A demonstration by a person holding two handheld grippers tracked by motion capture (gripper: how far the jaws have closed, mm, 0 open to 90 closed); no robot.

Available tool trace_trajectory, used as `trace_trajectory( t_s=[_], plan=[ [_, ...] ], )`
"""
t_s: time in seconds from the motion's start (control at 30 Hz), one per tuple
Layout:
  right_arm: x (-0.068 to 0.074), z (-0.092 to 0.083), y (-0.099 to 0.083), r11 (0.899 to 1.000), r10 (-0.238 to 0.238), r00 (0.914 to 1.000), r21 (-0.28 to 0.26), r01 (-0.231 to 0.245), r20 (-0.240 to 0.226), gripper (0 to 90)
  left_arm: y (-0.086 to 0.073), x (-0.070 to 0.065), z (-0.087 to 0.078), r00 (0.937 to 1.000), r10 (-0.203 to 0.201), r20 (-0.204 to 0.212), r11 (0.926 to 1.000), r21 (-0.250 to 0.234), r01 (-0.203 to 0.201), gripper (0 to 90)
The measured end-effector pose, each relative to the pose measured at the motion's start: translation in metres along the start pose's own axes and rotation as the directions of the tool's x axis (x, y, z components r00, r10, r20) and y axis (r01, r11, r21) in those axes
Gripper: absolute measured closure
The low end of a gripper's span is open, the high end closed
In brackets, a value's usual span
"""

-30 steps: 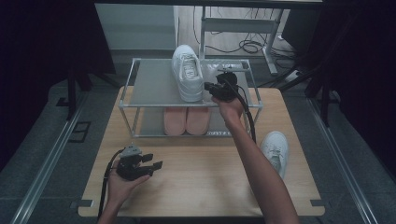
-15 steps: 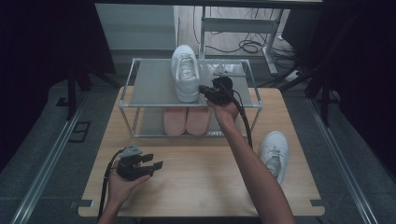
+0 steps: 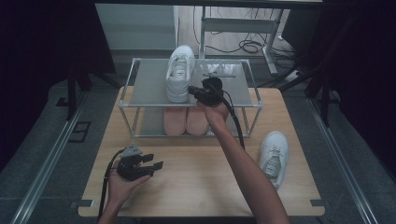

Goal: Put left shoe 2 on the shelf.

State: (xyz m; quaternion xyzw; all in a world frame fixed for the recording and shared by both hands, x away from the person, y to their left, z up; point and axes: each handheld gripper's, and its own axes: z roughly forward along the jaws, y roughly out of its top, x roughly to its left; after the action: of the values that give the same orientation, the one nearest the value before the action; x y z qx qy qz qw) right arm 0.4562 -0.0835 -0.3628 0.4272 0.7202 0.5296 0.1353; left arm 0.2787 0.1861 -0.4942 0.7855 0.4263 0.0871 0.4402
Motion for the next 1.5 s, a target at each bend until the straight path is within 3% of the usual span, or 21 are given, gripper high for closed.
trace_trajectory(
  t_s=[0.3,0.5,0.87,1.5],
  plan=[
    [0.000,0.001,-0.001,1.000,-0.010,0.9999,0.002,0.010,0.006,89.7,0.000,0.000,0.001,1.0000,0.003,0.000,1.0000,0.005,-0.003,43.6],
    [-0.005,-0.008,-0.002,0.999,-0.032,0.9993,-0.003,0.032,0.019,89.6,0.000,0.001,0.000,1.0000,-0.001,-0.001,1.0000,0.002,0.001,43.6],
    [-0.020,-0.045,-0.008,0.998,-0.062,0.9976,-0.018,0.063,0.030,89.5,0.000,0.000,-0.002,1.0000,-0.001,-0.009,1.0000,0.000,0.001,43.3],
    [-0.035,-0.119,-0.043,0.993,-0.119,0.9927,-0.003,0.119,0.020,88.4,0.001,-0.002,-0.001,0.9999,-0.001,-0.012,1.0000,0.001,0.001,43.1]
  ],
)
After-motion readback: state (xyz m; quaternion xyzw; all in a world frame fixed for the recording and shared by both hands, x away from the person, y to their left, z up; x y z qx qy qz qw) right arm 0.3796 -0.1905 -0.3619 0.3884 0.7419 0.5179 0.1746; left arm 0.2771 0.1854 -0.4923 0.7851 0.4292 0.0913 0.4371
